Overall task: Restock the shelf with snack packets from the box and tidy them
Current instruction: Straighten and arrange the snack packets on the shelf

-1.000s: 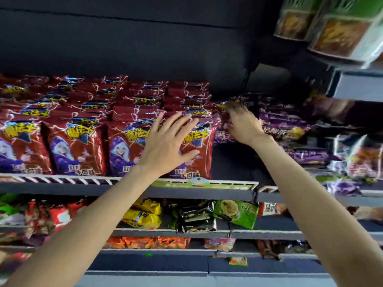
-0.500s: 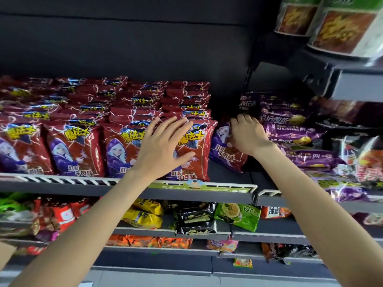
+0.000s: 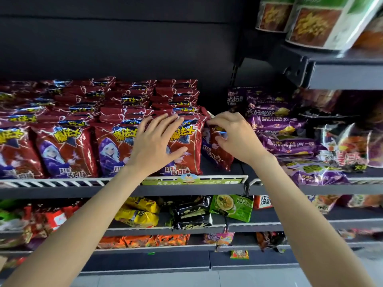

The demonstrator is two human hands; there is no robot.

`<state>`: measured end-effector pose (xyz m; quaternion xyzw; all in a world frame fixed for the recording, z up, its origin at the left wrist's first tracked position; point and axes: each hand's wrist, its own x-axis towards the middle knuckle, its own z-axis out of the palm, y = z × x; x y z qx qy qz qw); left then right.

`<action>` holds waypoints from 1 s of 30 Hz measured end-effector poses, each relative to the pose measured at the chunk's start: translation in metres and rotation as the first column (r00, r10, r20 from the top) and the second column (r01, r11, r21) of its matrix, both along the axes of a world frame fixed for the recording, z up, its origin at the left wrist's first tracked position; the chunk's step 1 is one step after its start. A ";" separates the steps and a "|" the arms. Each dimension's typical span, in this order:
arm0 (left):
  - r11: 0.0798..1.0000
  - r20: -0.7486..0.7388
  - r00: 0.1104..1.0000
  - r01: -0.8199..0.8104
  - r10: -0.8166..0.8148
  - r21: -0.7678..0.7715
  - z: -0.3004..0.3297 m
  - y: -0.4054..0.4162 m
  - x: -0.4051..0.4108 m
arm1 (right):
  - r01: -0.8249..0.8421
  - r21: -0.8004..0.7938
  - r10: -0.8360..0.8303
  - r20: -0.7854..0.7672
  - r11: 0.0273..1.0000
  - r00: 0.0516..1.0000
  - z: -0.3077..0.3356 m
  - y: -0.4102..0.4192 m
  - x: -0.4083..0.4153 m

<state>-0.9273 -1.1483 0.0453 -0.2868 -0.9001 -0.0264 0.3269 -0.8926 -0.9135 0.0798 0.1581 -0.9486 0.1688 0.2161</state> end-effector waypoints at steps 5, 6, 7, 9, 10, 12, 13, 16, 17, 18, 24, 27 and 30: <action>1.000 -0.016 1.000 -0.002 0.002 -0.002 -0.001 -0.001 -0.001 | 0.060 -0.473 -0.197 -0.246 0.879 0.949 -0.027 -0.016 0.028; 1.000 -0.020 1.000 0.003 -0.003 0.000 -0.001 -0.001 -0.001 | 0.080 -0.537 -0.235 -0.227 0.840 0.945 -0.032 -0.018 0.031; 1.000 -0.020 1.000 0.008 -0.008 0.003 -0.002 -0.001 -0.001 | 0.110 -0.589 -0.263 -0.180 0.801 0.948 -0.036 -0.020 0.033; 1.000 -0.025 1.000 0.015 -0.015 0.009 -0.003 -0.001 -0.002 | 0.186 -0.625 -0.271 -0.043 0.758 0.962 -0.044 -0.023 0.035; 1.000 -0.031 0.999 0.018 -0.017 0.010 -0.003 -0.001 -0.002 | 0.228 -0.610 -0.266 0.030 0.759 0.964 -0.048 -0.023 0.035; 1.000 -0.041 0.999 0.023 -0.023 0.019 -0.002 -0.001 -0.002 | 0.288 -0.570 -0.263 0.128 0.769 0.956 -0.054 -0.024 0.036; 0.999 -0.044 0.999 0.026 -0.025 0.025 -0.001 0.000 -0.002 | 0.308 -0.545 -0.290 0.121 0.780 0.949 -0.056 -0.024 0.037; 0.999 -0.042 0.999 0.031 -0.030 0.025 -0.002 0.000 -0.001 | 0.321 -0.559 -0.390 -0.004 0.764 0.921 -0.052 -0.020 0.050; 0.999 -0.038 0.999 0.030 -0.029 0.022 -0.002 0.000 0.000 | 0.306 -0.606 -0.412 -0.039 0.734 0.910 -0.048 -0.018 0.057; 1.000 -0.027 0.999 0.024 -0.024 0.016 -0.002 0.000 0.000 | 0.285 -0.656 -0.432 -0.070 0.699 0.899 -0.045 -0.014 0.065; 0.970 0.128 0.982 0.111 -0.141 0.216 0.010 -0.002 0.013 | 0.028 -0.860 -0.283 -0.137 0.509 0.949 -0.031 -0.016 0.099; 0.790 0.096 0.935 0.230 -0.341 0.568 0.012 -0.014 0.035 | 0.011 -0.869 -0.160 -0.079 0.495 0.984 -0.030 -0.047 0.098; 0.642 0.127 0.892 0.206 -0.433 0.739 0.002 -0.043 0.062 | -0.020 -0.882 -0.054 -0.052 0.470 0.997 -0.031 -0.093 0.089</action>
